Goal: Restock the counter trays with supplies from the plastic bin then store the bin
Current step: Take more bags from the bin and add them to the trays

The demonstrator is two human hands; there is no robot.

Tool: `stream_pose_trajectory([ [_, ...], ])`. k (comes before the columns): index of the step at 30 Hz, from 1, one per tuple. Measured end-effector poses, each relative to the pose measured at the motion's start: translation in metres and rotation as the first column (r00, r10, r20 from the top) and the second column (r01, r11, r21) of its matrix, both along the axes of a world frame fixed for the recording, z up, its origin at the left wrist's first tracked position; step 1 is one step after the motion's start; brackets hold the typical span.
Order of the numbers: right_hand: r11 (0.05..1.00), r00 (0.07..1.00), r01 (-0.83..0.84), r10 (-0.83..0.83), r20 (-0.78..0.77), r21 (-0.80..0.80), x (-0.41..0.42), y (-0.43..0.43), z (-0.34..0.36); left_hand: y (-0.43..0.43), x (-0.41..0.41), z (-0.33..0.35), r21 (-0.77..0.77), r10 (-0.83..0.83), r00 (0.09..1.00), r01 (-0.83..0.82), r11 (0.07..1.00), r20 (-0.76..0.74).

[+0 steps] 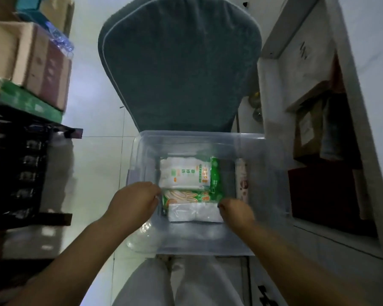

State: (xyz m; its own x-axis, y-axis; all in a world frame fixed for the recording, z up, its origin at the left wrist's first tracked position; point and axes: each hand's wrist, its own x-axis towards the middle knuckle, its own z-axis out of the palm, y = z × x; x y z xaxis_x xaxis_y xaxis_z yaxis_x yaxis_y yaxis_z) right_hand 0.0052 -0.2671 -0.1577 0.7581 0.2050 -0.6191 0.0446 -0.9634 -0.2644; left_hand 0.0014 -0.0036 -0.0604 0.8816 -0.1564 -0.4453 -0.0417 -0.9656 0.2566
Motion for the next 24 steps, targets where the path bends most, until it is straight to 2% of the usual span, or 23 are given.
stream_pose_trajectory([
  [5, 0.978, 0.972, -0.208, 0.209, -0.105, 0.021, 0.016, 0.032, -0.073, -0.013, 0.013, -0.042, 0.033, 0.025, 0.991, -0.021, 0.999, -0.13],
  [7, 0.944, 0.938, -0.33, 0.328, -0.109, -0.003, 0.015, 0.038, -0.098, -0.014, 0.012, -0.058, 0.028, 0.048, 0.987, -0.044, 0.999, -0.152],
  [9, 0.922, 0.917, -0.386, 0.381, -0.116, -0.017, 0.009, 0.04, -0.117, -0.014, 0.009, -0.072, 0.022, 0.05, 0.983, -0.047, 0.999, -0.177],
  [14, 0.949, 0.942, -0.308, 0.294, -0.16, -0.066, -0.005, 0.032, -0.141, -0.013, -0.002, -0.094, -0.019, 0.063, 0.978, -0.069, 0.997, -0.2],
  [17, 0.952, 0.936, -0.297, 0.276, -0.22, -0.069, -0.005, 0.026, -0.147, -0.014, -0.007, -0.103, -0.025, 0.052, 0.978, -0.058, 0.998, -0.202],
  [21, 0.98, 0.934, -0.192, 0.164, -0.318, -0.06, -0.002, 0.023, -0.154, -0.017, -0.013, -0.117, -0.046, 0.036, 0.982, -0.045, 0.998, -0.188],
  [24, 0.977, 0.921, -0.204, 0.171, -0.349, -0.062, -0.002, 0.022, -0.154, -0.02, -0.017, -0.124, -0.037, 0.026, 0.981, -0.033, 0.999, -0.192],
])
